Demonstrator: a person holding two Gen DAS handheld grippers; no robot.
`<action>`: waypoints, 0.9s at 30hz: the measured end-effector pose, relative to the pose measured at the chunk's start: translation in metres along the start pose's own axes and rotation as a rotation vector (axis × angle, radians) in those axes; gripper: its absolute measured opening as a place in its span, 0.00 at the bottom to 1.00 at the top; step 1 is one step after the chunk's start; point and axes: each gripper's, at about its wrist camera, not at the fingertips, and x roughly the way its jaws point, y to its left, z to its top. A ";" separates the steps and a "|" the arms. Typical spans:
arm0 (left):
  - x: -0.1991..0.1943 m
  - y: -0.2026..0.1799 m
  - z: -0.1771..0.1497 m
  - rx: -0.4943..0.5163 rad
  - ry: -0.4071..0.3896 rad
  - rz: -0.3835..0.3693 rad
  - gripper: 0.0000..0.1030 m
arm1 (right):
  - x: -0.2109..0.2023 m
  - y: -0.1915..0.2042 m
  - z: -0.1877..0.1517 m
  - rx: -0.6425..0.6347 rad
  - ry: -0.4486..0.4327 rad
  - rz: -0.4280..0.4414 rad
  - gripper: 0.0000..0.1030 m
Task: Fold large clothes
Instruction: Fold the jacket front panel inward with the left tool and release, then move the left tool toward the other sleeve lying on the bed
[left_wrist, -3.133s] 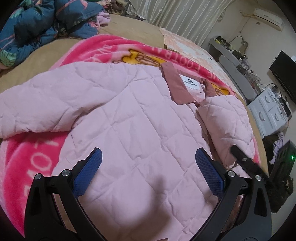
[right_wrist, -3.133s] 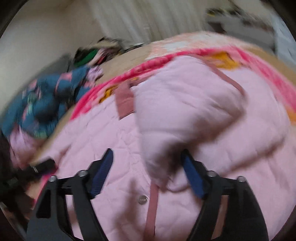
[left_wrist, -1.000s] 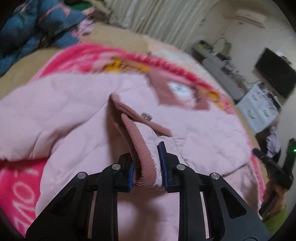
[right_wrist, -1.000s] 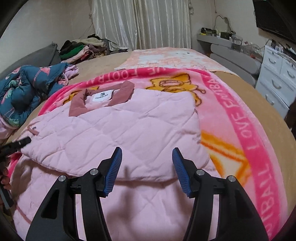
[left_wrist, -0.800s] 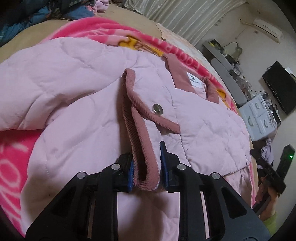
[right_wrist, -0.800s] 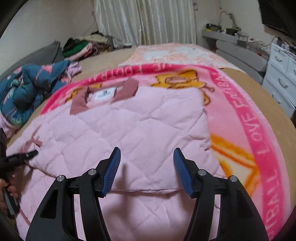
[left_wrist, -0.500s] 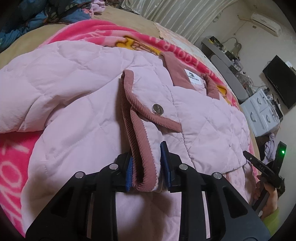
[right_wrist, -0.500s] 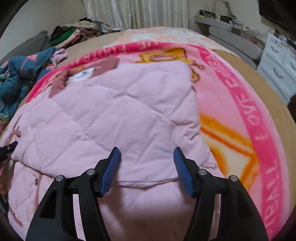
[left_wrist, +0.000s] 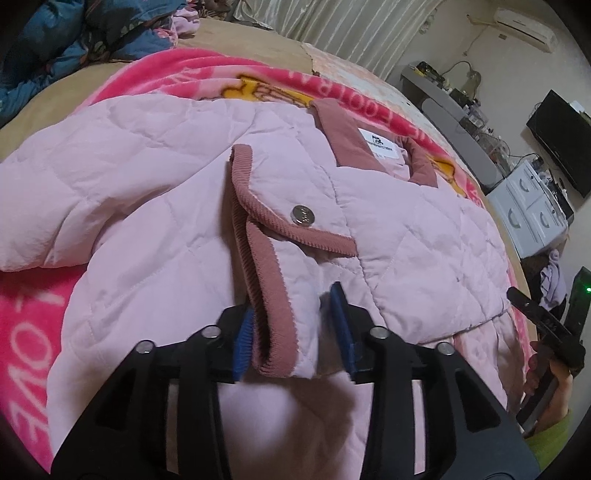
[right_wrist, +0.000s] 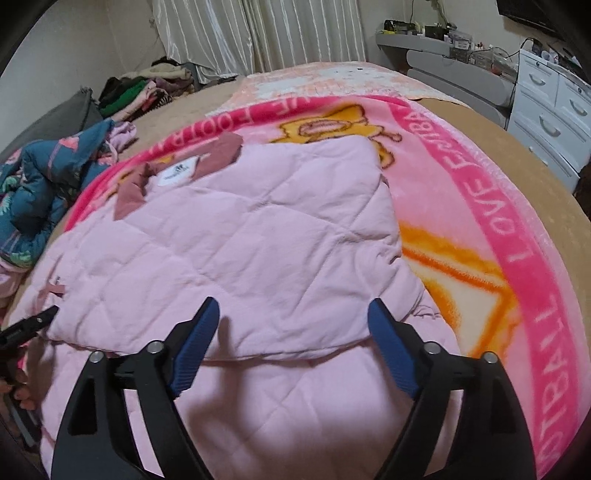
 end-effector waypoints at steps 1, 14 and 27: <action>-0.001 -0.002 0.000 0.004 0.000 0.004 0.43 | -0.004 -0.002 0.000 0.014 -0.008 0.004 0.88; -0.022 -0.018 -0.002 0.038 -0.006 0.046 0.91 | -0.033 0.021 0.003 -0.001 -0.059 0.063 0.94; -0.066 -0.021 0.005 0.043 -0.093 0.101 0.91 | -0.054 0.045 0.005 -0.031 -0.114 0.080 0.96</action>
